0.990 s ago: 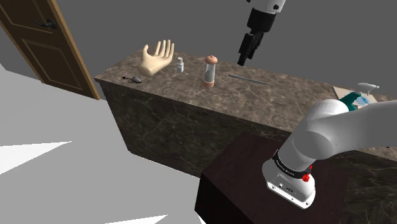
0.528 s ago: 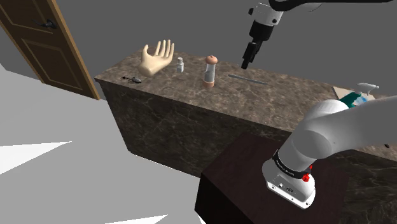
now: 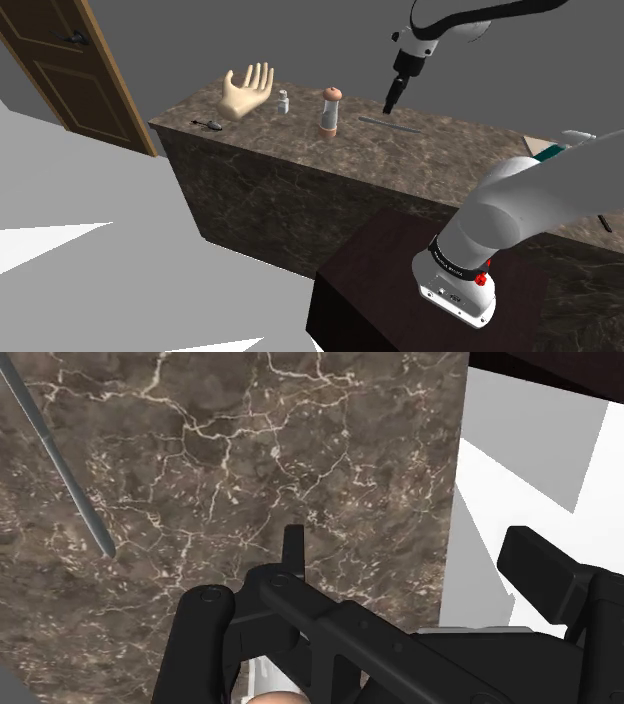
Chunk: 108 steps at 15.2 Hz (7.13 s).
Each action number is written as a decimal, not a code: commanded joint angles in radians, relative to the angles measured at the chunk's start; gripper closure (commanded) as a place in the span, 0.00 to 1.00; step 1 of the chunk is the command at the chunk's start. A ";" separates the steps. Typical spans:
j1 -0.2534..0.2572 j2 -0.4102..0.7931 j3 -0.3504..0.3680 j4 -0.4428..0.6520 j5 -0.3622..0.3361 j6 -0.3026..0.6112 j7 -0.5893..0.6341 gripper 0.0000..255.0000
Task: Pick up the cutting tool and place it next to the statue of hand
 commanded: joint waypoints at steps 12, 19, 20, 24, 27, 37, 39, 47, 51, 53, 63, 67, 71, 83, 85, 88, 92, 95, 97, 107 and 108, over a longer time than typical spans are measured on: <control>0.042 0.476 -0.269 0.212 0.194 0.227 -0.463 0.00; -0.044 0.805 -0.279 0.437 0.454 0.231 -0.751 0.00; -0.067 0.849 -0.270 0.476 0.484 0.225 -0.782 0.00; -0.109 0.928 -0.242 0.528 0.536 0.235 -0.831 0.00; -0.115 0.953 -0.229 0.520 0.559 0.262 -0.845 0.00; -0.121 0.976 -0.217 0.516 0.579 0.285 -0.857 0.00; -0.121 0.976 -0.217 0.516 0.579 0.285 -0.857 1.00; -0.121 0.976 -0.217 0.516 0.579 0.285 -0.857 1.00; -0.108 0.942 -0.234 0.525 0.548 0.249 -0.833 1.00; -0.103 0.925 -0.242 0.531 0.533 0.231 -0.821 1.00; -0.080 0.851 -0.274 0.575 0.463 0.132 -0.765 1.00; -0.074 0.826 -0.283 0.599 0.439 0.090 -0.745 1.00; -0.069 0.803 -0.291 0.627 0.417 0.047 -0.726 1.00; -0.064 0.757 -0.305 0.736 0.371 -0.093 -0.681 1.00; -0.064 0.753 -0.307 0.758 0.366 -0.118 -0.675 1.00; -0.065 0.749 -0.308 0.788 0.361 -0.150 -0.668 1.00; 0.000 0.726 -0.277 0.764 0.342 -0.126 -0.572 1.00; 0.043 0.721 -0.251 0.759 0.334 -0.113 -0.503 1.00; 0.070 0.723 -0.234 0.762 0.331 -0.106 -0.458 1.00; 0.184 0.796 -0.153 0.856 0.345 -0.101 -0.256 1.00; 0.194 0.809 -0.145 0.873 0.348 -0.103 -0.237 1.00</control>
